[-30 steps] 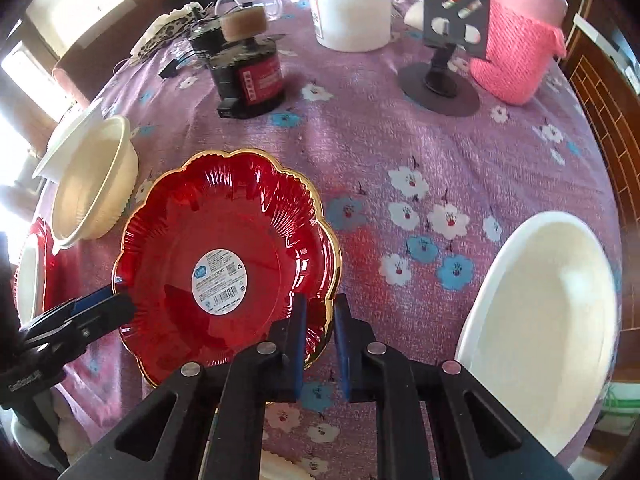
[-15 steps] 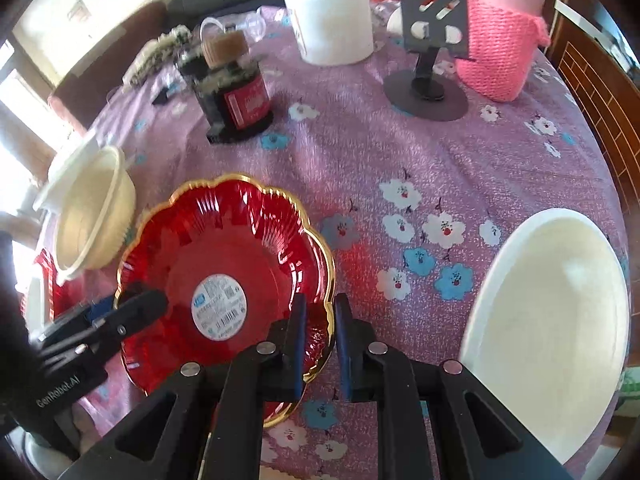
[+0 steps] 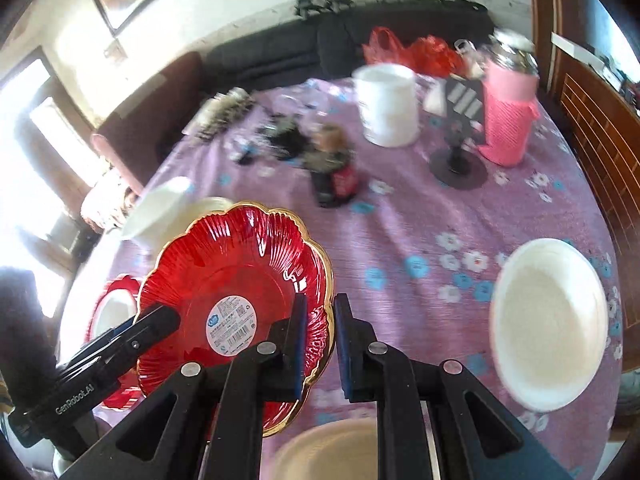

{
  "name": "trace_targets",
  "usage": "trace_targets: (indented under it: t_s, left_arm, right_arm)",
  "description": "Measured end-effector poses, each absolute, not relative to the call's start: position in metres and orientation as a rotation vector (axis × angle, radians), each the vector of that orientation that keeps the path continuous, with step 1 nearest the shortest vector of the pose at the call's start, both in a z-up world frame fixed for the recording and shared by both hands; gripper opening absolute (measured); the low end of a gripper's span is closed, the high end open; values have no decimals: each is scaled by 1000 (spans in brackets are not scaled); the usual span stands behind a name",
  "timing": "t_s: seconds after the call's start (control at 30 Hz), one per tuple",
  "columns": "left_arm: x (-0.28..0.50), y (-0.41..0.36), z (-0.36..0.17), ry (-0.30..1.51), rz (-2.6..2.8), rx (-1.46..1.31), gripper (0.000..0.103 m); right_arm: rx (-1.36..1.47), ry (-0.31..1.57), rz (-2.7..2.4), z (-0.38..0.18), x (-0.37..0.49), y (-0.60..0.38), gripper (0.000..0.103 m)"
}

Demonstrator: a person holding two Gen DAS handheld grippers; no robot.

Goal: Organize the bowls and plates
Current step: 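Lift the red plate, stack it on the other red plate, open right tool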

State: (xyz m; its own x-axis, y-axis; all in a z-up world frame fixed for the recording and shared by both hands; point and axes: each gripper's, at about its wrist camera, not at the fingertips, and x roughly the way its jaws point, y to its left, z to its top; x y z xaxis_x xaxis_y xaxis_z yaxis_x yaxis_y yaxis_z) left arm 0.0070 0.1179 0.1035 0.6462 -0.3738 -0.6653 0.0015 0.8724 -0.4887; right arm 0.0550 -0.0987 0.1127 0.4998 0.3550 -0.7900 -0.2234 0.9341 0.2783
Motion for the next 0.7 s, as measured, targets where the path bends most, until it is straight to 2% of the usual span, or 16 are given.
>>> trace_targets:
  t_s: [0.33, 0.7]
  left_arm:
    - [-56, 237, 114, 760, -50, -574, 42]
    - [-80, 312, 73, 798, 83, -632, 42]
  right_arm:
    - [151, 979, 524, 121, 27, 24, 15]
    - [121, 1096, 589, 63, 26, 116, 15]
